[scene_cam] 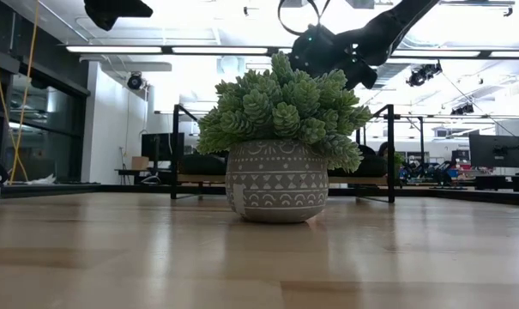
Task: Pick and place slides into the shelf
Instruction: Put the black slide on the shelf
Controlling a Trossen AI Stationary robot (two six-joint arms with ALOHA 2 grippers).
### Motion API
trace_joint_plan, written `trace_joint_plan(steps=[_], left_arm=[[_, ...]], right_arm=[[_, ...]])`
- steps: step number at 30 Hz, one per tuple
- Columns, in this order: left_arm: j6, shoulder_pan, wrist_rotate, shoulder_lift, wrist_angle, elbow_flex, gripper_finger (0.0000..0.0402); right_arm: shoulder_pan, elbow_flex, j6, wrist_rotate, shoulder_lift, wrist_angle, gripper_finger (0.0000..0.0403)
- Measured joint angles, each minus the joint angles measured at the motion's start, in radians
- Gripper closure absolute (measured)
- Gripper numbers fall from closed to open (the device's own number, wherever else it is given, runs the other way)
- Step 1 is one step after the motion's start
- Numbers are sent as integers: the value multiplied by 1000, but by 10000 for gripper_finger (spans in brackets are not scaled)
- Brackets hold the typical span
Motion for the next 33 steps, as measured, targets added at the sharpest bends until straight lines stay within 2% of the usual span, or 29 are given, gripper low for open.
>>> trace_joint_plan(steps=[8, 14, 19, 33], left_arm=[[0, 0, 0, 0, 0, 0, 204], [0, 0, 0, 0, 0, 0, 204], [0, 0, 0, 0, 0, 0, 204], [0, 0, 0, 0, 0, 0, 204]], right_arm=[[33, 0, 30, 12, 17, 37, 169], [20, 0, 8, 218, 16, 95, 169], [-19, 0, 34, 210, 24, 159, 169], [-101, -1, 37, 201, 82, 158, 169]])
